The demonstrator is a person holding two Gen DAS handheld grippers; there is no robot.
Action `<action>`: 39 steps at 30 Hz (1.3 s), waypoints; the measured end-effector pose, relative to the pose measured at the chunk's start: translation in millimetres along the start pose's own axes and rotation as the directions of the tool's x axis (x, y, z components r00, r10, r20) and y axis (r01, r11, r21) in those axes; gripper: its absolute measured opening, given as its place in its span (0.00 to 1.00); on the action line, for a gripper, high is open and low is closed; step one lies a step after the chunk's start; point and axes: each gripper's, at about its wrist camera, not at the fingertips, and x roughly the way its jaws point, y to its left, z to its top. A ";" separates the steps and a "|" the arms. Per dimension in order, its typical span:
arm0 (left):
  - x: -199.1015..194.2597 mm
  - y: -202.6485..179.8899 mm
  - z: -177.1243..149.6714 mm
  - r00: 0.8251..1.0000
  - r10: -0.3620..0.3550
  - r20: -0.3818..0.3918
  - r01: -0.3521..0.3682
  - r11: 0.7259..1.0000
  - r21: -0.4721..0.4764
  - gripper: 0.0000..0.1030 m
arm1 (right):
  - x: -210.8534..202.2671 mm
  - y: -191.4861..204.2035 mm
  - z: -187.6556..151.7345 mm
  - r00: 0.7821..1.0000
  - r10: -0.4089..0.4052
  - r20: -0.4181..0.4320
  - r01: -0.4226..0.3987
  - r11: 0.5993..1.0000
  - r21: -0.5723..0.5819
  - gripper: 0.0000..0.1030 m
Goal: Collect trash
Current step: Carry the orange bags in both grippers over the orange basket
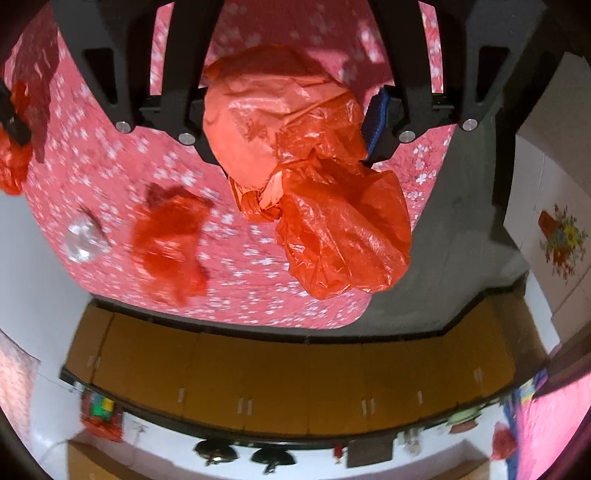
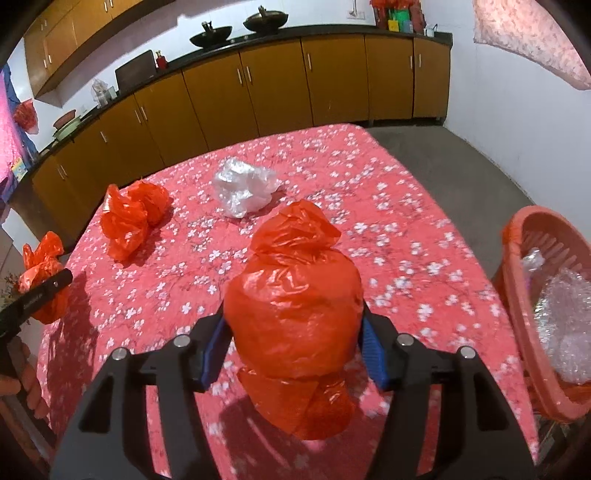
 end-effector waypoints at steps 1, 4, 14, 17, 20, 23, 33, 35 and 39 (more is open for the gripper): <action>-4.0 -2.6 -1.0 1.000 -0.006 0.008 0.006 1.000 0.009 0.58 | -6.3 -2.5 -1.2 1.000 0.000 0.007 0.000 1.000 0.000 0.58; -19.5 -14.2 -4.9 0.999 -0.040 0.034 0.039 0.998 0.040 0.58 | -22.6 -12.1 -4.4 1.000 -0.004 0.027 0.004 1.000 0.004 0.58; -80.2 -72.6 -19.6 0.977 -0.171 0.127 0.148 0.973 0.175 0.58 | -83.9 -57.8 -24.8 0.993 -0.034 0.117 0.027 0.998 0.062 0.58; -95.8 -89.5 -23.0 0.966 -0.213 0.147 0.180 0.961 0.211 0.58 | -102.3 -73.6 -32.1 0.988 -0.042 0.149 0.028 0.995 0.095 0.58; -108.6 -107.0 -26.3 0.954 -0.254 0.159 0.212 0.948 0.238 0.58 | -118.5 -86.8 -36.8 0.981 -0.069 0.180 0.049 0.993 0.111 0.58; -119.8 -126.0 -29.7 0.939 -0.303 0.163 0.255 0.931 0.262 0.58 | -133.9 -99.8 -39.2 0.973 -0.096 0.212 0.070 0.990 0.125 0.58; -139.7 -178.1 -44.4 0.902 -0.403 0.154 0.334 0.879 0.340 0.58 | -169.2 -142.0 -46.1 0.943 -0.192 0.272 0.149 0.974 0.171 0.58; -142.1 -189.8 -47.7 0.896 -0.419 0.147 0.347 0.867 0.357 0.58 | -174.1 -153.2 -48.4 0.938 -0.213 0.275 0.165 0.968 0.188 0.58; -146.0 -210.4 -52.3 0.884 -0.448 0.132 0.373 0.847 0.379 0.58 | -180.3 -171.9 -52.1 0.931 -0.242 0.273 0.185 0.958 0.218 0.58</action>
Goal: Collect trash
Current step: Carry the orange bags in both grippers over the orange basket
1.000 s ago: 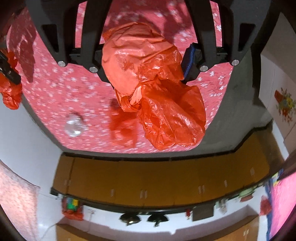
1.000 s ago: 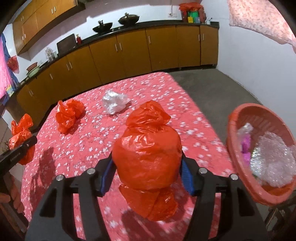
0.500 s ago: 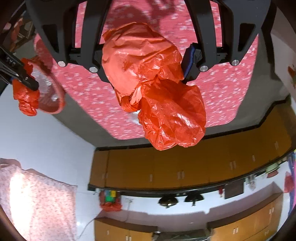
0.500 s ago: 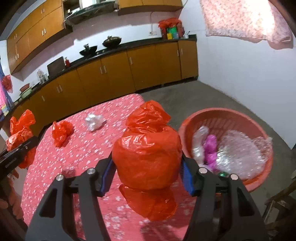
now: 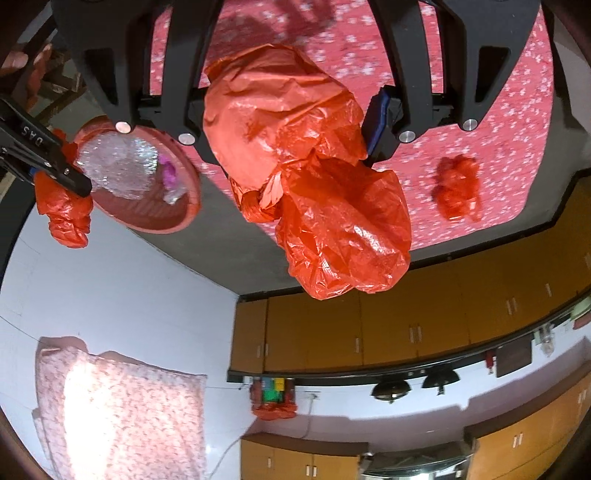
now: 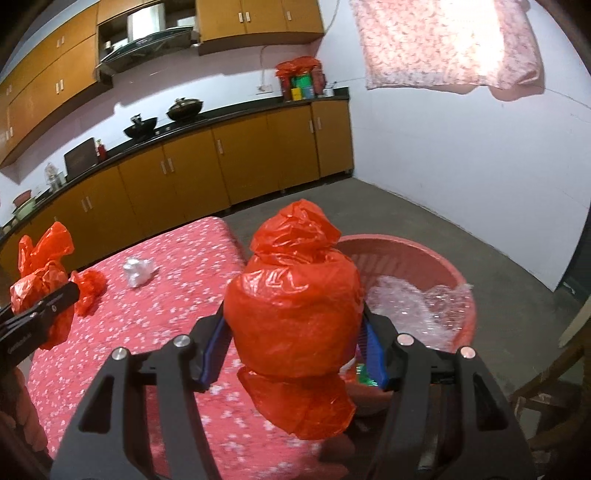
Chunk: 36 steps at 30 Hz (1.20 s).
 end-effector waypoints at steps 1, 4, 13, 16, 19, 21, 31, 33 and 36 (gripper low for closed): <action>0.6 -3.9 0.4 1.000 -0.006 -0.001 0.006 1.000 0.003 0.58 | -0.7 -5.2 0.3 1.000 -0.008 0.001 0.008 1.000 0.006 0.58; 3.4 -16.5 1.5 1.000 -0.029 -0.005 0.029 0.999 0.014 0.58 | -1.0 -14.1 0.3 1.000 -0.026 0.006 0.026 1.000 0.015 0.58; 14.3 -47.0 8.9 0.996 -0.084 -0.014 0.084 0.995 0.044 0.58 | -1.5 -42.3 0.9 0.997 -0.078 0.014 0.078 0.996 0.033 0.58; 18.3 -57.2 10.0 0.995 -0.100 -0.020 0.101 0.993 0.054 0.58 | -0.2 -50.2 1.2 0.996 -0.089 0.014 0.089 0.995 0.043 0.58; 23.4 -66.8 9.7 0.993 -0.116 -0.028 0.118 0.991 0.064 0.58 | 1.3 -57.4 1.1 0.995 -0.102 0.014 0.101 0.994 0.050 0.58; 27.1 -73.8 9.1 0.991 -0.127 -0.036 0.129 0.989 0.074 0.58 | 2.2 -61.0 -0.3 0.994 -0.112 0.014 0.111 0.993 0.051 0.58; 52.2 -110.9 10.0 0.977 -0.203 -0.069 0.210 0.970 0.121 0.58 | 11.9 -85.2 7.7 0.989 -0.149 0.017 0.149 0.988 0.029 0.58; 58.7 -119.4 10.8 0.972 -0.221 -0.076 0.229 0.965 0.129 0.58 | 14.8 -89.0 10.3 0.988 -0.151 0.018 0.150 0.988 0.023 0.58; 68.1 -130.9 11.5 0.967 -0.241 -0.087 0.251 0.957 0.144 0.58 | 20.2 -94.4 13.6 0.989 -0.149 0.018 0.149 0.989 0.014 0.58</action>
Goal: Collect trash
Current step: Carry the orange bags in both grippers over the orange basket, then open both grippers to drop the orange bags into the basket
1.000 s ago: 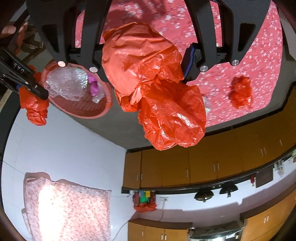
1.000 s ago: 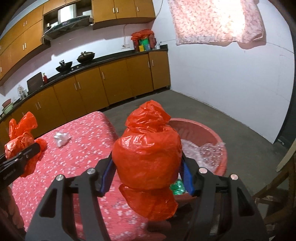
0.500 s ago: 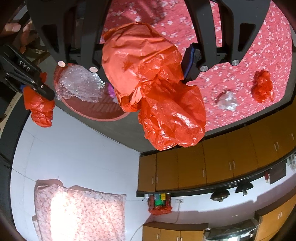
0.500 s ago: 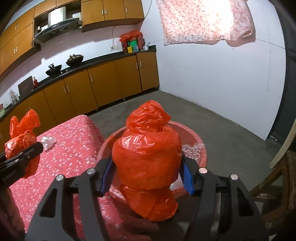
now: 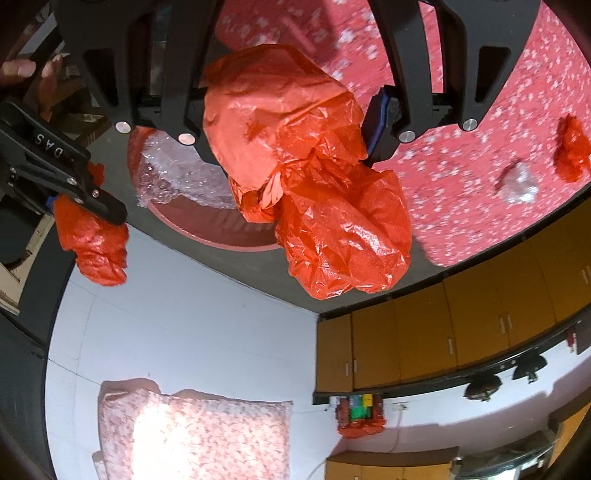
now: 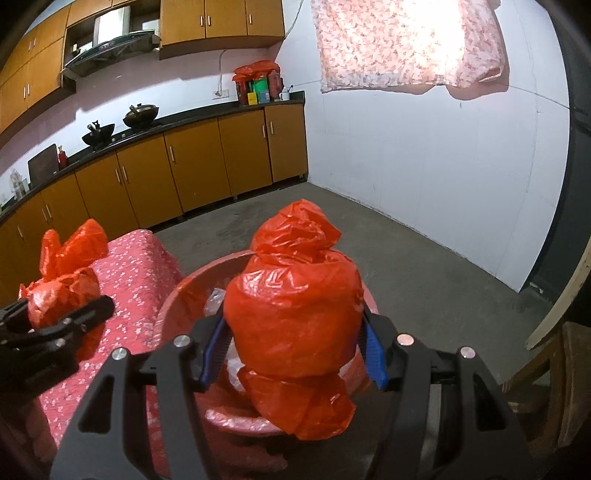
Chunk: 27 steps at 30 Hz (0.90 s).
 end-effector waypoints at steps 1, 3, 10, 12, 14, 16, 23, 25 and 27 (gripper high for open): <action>4.2 -2.5 1.0 1.000 -0.007 -0.003 0.007 1.000 0.006 0.58 | 2.8 -1.4 1.5 1.000 0.001 0.000 -0.001 1.000 -0.004 0.58; 11.2 -5.7 2.6 1.000 -0.015 -0.009 0.015 1.000 0.015 0.58 | 6.4 -3.0 2.6 1.000 0.003 -0.001 -0.003 1.000 -0.007 0.58; 26.9 -11.7 6.0 0.999 -0.031 -0.026 0.032 0.999 0.028 0.58 | 18.1 -8.5 3.4 1.000 0.001 -0.008 -0.001 1.000 -0.015 0.58; 30.2 -13.6 7.8 0.999 -0.033 -0.029 0.034 0.999 0.031 0.58 | 20.9 -11.0 2.1 1.000 0.001 -0.011 -0.001 1.000 -0.009 0.58; 32.3 -15.1 8.4 0.999 -0.035 -0.031 0.036 0.999 0.034 0.58 | 23.5 -11.7 1.8 1.000 0.004 -0.016 -0.004 1.000 -0.003 0.58; 34.2 -16.5 9.4 0.999 -0.035 -0.032 0.036 0.999 0.036 0.58 | 26.0 -11.8 1.3 1.000 0.005 -0.018 -0.005 1.000 -0.003 0.58; 43.2 -21.8 14.7 0.998 -0.044 -0.043 0.045 0.999 0.026 0.58 | 30.3 -15.2 5.4 1.000 0.015 -0.014 -0.015 1.000 -0.001 0.58; 44.8 -22.8 15.3 0.998 -0.046 -0.044 0.047 0.999 0.027 0.58 | 30.1 -15.3 4.6 1.000 0.015 -0.013 -0.015 1.000 -0.002 0.58; 45.7 -24.8 15.8 0.998 -0.048 -0.044 0.049 0.998 0.031 0.58 | 29.7 -16.2 3.1 1.000 0.016 -0.011 -0.016 1.000 -0.001 0.58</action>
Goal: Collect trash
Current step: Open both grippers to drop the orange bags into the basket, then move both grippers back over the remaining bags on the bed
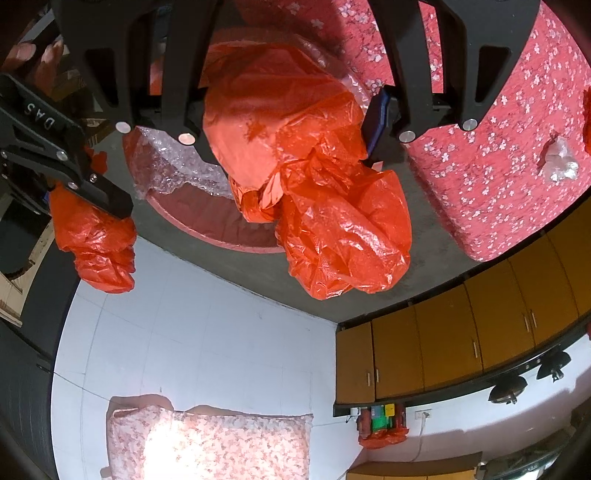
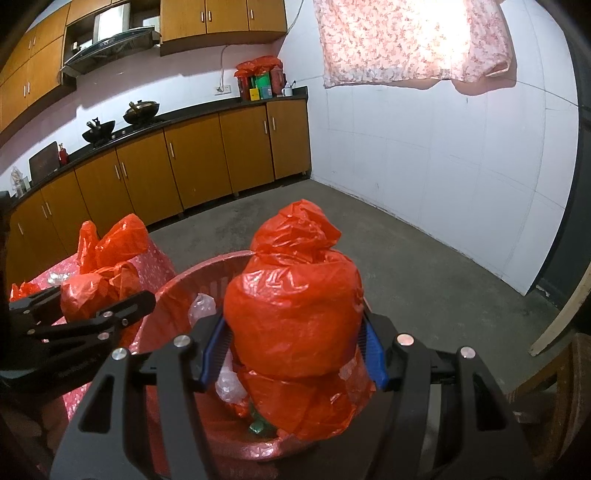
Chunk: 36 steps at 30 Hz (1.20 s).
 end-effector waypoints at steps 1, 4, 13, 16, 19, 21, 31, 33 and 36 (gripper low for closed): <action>0.5 -0.5 0.4 1.000 0.000 0.000 0.000 1.000 0.002 0.58 | 0.0 -0.1 -0.3 1.000 0.001 0.000 -0.001 1.000 0.001 0.58; 2.9 0.0 1.4 1.000 -0.003 -0.001 0.003 1.000 0.004 0.58 | -0.4 -0.9 -0.7 1.000 0.004 0.001 -0.004 1.000 0.009 0.58; 5.2 2.5 1.2 1.000 -0.005 -0.006 0.005 1.000 0.003 0.58 | -0.5 -2.1 4.8 0.999 0.035 0.016 -0.035 0.999 0.021 0.58; 7.1 2.6 0.5 1.000 -0.008 -0.011 0.008 1.000 0.005 0.58 | 0.1 -4.8 6.1 0.999 0.043 0.024 -0.044 0.999 0.029 0.59; 10.1 2.9 0.7 1.000 -0.016 -0.019 0.016 1.000 0.003 0.60 | 0.7 -9.5 5.7 0.998 0.055 0.031 -0.057 0.997 0.047 0.61; 12.2 3.6 0.3 0.999 -0.022 -0.027 0.022 1.000 0.001 0.63 | 1.3 -13.7 4.2 0.998 0.061 0.033 -0.063 0.996 0.063 0.66; 13.9 13.0 -4.6 0.999 -0.002 -0.040 0.001 1.000 -0.016 0.68 | -2.3 -25.3 0.8 0.997 0.070 0.043 -0.074 0.991 0.107 0.71; 12.0 17.0 -4.7 0.999 0.008 -0.038 -0.009 1.000 -0.026 0.69 | -4.4 -24.9 1.1 0.997 0.063 0.048 -0.068 0.992 0.105 0.72; 7.6 23.9 -5.4 0.999 0.023 -0.031 -0.025 0.999 -0.041 0.70 | -7.2 -22.5 2.4 0.997 0.061 0.053 -0.066 0.993 0.100 0.75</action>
